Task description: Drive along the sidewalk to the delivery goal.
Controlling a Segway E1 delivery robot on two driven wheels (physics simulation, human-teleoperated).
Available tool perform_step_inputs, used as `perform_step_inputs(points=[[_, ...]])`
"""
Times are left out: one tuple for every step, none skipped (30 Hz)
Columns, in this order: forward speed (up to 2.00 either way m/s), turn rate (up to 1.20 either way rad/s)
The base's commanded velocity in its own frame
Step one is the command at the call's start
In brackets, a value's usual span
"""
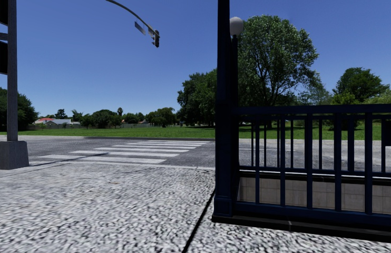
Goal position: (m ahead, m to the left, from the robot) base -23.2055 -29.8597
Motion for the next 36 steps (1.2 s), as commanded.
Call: perform_step_inputs(points=[[0.00, 0.00], [0.00, 0.00], [0.00, 0.00], [0.00, 0.00], [0.00, 0.00], [0.00, 0.00], [0.00, 0.00], [0.00, 0.00], [0.00, 0.00], [0.00, 0.00], [0.00, 0.00], [0.00, 0.00], [0.00, 0.00], [0.00, 0.00], [0.00, 0.00], [0.00, 0.00], [0.00, 0.00], [0.00, 0.00], [0.00, 0.00], [0.00, 0.00], [0.00, 0.00], [0.00, 0.00], [0.00, 0.00], [0.00, 0.00], [0.00, 0.00], [0.00, 0.00], [0.00, 0.00], [0.00, 0.00], [0.00, 0.00], [0.00, 0.00], [0.00, -0.08], [0.00, -0.08], [0.00, -0.19], [0.00, -0.25], [0.00, -0.82], [0.00, -1.01]])
